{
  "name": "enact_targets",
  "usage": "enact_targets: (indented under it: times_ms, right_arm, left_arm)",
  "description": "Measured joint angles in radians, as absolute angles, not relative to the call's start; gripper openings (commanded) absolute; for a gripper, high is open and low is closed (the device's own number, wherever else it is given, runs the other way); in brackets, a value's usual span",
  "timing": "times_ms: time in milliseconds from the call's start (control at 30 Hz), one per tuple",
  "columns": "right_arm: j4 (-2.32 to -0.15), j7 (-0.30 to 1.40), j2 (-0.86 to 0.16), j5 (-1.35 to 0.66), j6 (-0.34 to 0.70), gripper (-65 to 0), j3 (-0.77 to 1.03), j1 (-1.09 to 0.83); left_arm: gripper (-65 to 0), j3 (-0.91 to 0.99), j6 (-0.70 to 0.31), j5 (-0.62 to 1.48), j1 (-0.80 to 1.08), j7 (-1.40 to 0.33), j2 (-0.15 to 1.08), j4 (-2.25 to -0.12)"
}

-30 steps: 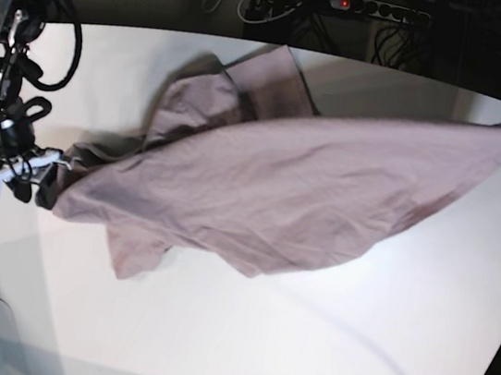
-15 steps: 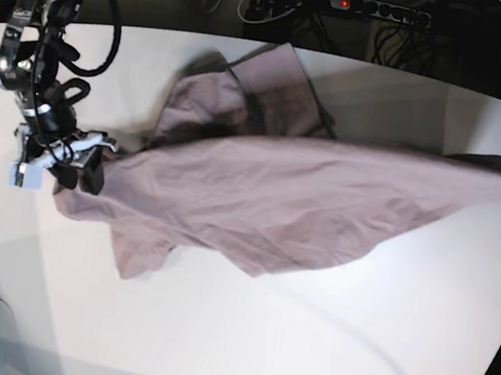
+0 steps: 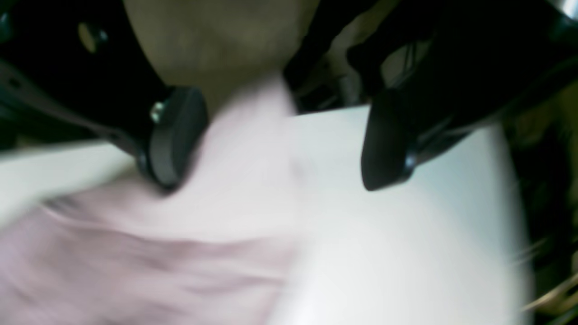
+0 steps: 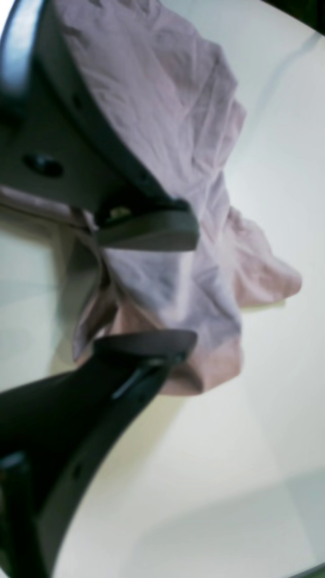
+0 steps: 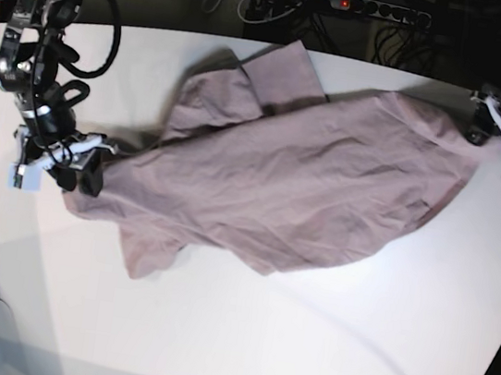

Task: Layout the t-shirt on the table in an organized manner, then fold the t-shirt properly
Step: 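Lower the t-shirt onto the table and open both grippers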

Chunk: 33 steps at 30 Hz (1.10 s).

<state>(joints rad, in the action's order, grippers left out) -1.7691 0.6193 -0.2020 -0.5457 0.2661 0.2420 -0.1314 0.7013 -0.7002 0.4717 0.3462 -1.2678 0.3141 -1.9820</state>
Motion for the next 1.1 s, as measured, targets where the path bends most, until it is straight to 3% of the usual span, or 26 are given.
enact_targets:
  times_ms: [100,433,567,800,1100]
  right_arm:
    - [-1.769,0.62,-0.202,-0.547,0.266,-36.2,0.242,-0.132]
    - [-1.824,0.618,-0.202,-0.542,0.267,-36.2,0.249,-0.178]
    - [-1.88,0.609,-0.175,-0.546,0.266,-36.2,0.234,-0.203]
    - [-1.885,0.616,-0.156,-0.538,0.266,-36.0,0.15,-0.32]
    - [-1.851,0.618,-0.154,-0.544,0.266,-36.0,0.038,-0.393]
  left_arm:
    - [-14.9,0.582,-0.701,0.48,0.371,-1.256,0.354,-1.982]
    - [-15.0,0.445,-0.7,0.484,0.423,-1.256,0.488,-1.987]
    - [-15.0,0.512,-0.699,0.475,0.374,-1.26,0.472,-1.985]
    - [-14.8,0.704,-0.7,0.458,0.221,-1.27,0.341,-1.963]
    - [-14.9,0.615,-0.7,0.461,0.058,-1.261,0.302,-1.696]
